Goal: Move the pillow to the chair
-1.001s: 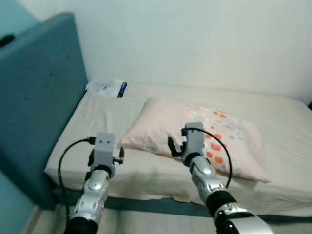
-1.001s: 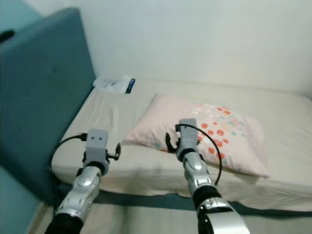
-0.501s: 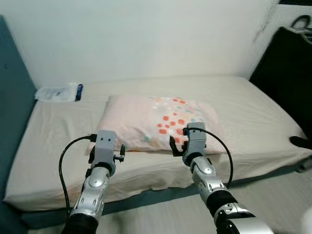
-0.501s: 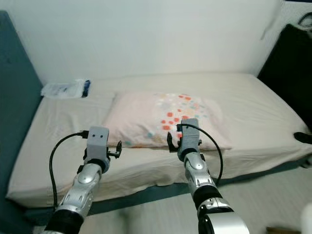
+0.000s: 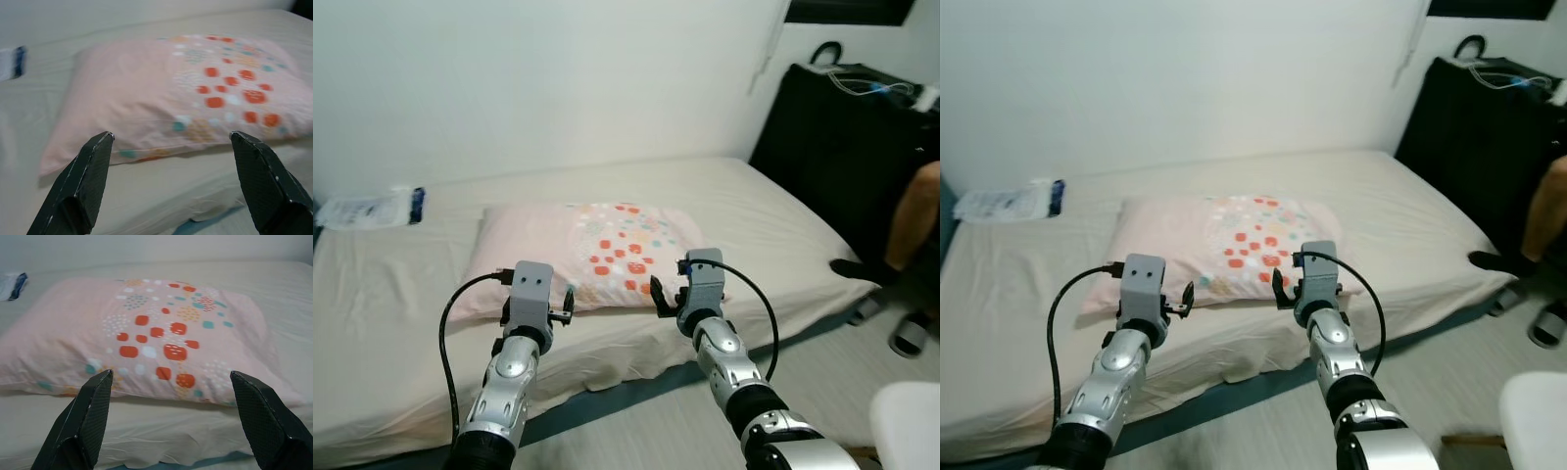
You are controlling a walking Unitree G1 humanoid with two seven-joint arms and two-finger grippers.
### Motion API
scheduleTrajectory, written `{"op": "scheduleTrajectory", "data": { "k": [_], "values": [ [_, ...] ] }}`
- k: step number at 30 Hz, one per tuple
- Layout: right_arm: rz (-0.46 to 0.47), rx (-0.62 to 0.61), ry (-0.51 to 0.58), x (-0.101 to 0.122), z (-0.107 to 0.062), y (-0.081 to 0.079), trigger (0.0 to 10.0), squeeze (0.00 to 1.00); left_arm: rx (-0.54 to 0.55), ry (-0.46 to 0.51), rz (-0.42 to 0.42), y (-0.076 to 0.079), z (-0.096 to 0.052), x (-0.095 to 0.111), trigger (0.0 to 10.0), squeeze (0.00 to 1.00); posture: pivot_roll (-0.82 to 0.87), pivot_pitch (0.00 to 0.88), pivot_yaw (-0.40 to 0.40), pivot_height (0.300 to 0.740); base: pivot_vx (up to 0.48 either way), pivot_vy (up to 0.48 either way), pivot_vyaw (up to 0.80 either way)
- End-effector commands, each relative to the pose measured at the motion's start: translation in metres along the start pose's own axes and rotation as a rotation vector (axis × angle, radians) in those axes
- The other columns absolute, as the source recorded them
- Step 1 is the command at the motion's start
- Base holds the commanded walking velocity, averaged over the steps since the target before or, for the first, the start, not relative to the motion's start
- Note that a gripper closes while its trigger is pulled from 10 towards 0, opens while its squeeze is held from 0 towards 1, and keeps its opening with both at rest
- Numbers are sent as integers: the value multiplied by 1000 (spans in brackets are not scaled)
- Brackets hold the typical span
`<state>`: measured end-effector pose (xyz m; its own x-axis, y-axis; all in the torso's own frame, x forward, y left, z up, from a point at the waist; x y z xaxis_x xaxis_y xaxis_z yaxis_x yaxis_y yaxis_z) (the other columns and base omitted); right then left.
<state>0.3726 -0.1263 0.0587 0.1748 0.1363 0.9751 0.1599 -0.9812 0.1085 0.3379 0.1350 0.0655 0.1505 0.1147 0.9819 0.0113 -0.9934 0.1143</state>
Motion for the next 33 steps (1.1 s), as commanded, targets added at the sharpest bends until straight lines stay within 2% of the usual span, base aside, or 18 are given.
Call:
{"op": "scheduleTrajectory", "data": {
  "k": [1, 29, 33],
  "values": [
    [5, -8, -15, -1, 1, 3, 10000, 0, -12, 9, -11, 2, -2, 0, 10000, 0, 0, 0, -83, 740, 266, 0, 0],
    [-4, -2, -14, 2, 2, 4, 10000, 0, -30, 35, -30, 4, -4, 3, 10000, 0, -3, 0, -88, 740, 422, 0, 0],
    [-3, -2, -14, 2, 3, 4, 10000, 0, -32, 44, -31, 4, -4, 4, 10000, 0, -5, 0, -87, 740, 0, 0, 0]
  ]
}}
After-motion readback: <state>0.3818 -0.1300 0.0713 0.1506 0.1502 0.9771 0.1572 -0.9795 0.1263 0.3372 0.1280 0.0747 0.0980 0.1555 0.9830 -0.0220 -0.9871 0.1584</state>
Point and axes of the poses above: a point about 5 cm out from each wrist's last joint towards the gripper, its own z axis pointing out of the wrist towards the gripper, its own x axis along the axis of the wrist's last joint, y = z × x, the point moved 3 cm from there along z, pointing out of the wrist towards the gripper, and after that the axes turned 9 degrees about -z, right-handed, at the moved point
